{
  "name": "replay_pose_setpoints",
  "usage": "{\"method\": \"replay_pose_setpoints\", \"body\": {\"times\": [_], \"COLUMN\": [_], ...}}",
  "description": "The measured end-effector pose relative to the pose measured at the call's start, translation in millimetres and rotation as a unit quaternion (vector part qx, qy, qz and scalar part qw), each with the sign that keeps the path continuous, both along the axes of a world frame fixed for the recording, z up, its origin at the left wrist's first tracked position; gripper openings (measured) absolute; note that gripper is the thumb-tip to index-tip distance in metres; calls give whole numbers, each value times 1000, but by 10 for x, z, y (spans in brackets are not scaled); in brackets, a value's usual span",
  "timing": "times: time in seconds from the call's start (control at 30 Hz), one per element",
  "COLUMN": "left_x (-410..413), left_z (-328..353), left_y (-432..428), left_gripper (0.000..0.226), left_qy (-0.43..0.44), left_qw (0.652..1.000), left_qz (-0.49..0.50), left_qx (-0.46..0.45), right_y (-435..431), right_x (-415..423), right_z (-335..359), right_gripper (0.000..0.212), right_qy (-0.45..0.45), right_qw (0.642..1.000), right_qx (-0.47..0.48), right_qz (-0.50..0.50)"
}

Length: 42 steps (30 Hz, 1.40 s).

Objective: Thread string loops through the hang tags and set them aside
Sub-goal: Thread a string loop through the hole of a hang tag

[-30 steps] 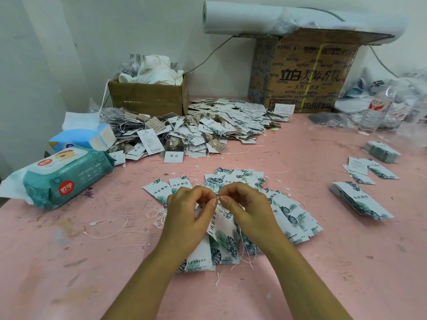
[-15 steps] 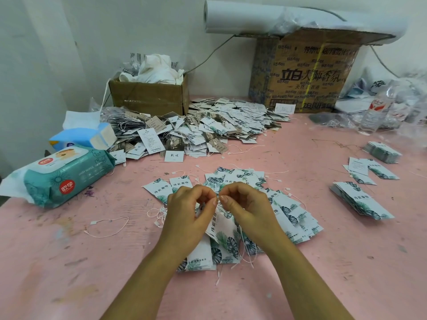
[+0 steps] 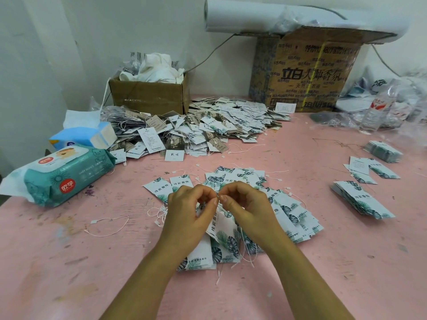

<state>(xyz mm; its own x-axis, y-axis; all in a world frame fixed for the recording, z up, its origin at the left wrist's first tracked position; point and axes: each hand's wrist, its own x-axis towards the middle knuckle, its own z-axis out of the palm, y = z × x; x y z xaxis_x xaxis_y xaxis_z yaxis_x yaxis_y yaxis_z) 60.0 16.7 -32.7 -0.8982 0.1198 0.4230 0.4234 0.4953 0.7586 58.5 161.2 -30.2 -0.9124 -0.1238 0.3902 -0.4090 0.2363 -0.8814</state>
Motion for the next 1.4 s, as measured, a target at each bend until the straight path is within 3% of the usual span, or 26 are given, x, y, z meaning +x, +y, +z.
{"method": "replay_pose_setpoints", "body": {"times": [0.3,0.73,0.87,1.0,1.2,1.4], "left_x": [10,-50,-59,-53,-70,-64], "left_z": [24,-8,-14,-10,-22,5], "left_y": [-1,-50,-34,-47,-83,-88], "left_gripper": [29,24,21,45,47,42], "left_qy": [15,-26,-35,-75,-105,-111], "left_qw": [999,997,998,994,990,979], "left_qz": [-1,4,-4,-32,-61,-45], "left_qx": [30,72,58,74,70,166], "right_y": [28,42,0,-54,25,69], "right_x": [-22,22,25,2,-53,-67], "right_z": [33,78,68,33,16,26], "right_gripper": [20,19,22,24,25,20], "right_qy": [-59,-112,-118,-111,-72,-62], "right_qw": [996,980,982,982,978,971], "right_qx": [-57,-117,-107,-131,-194,-227], "right_qz": [42,114,99,71,-12,-43]}}
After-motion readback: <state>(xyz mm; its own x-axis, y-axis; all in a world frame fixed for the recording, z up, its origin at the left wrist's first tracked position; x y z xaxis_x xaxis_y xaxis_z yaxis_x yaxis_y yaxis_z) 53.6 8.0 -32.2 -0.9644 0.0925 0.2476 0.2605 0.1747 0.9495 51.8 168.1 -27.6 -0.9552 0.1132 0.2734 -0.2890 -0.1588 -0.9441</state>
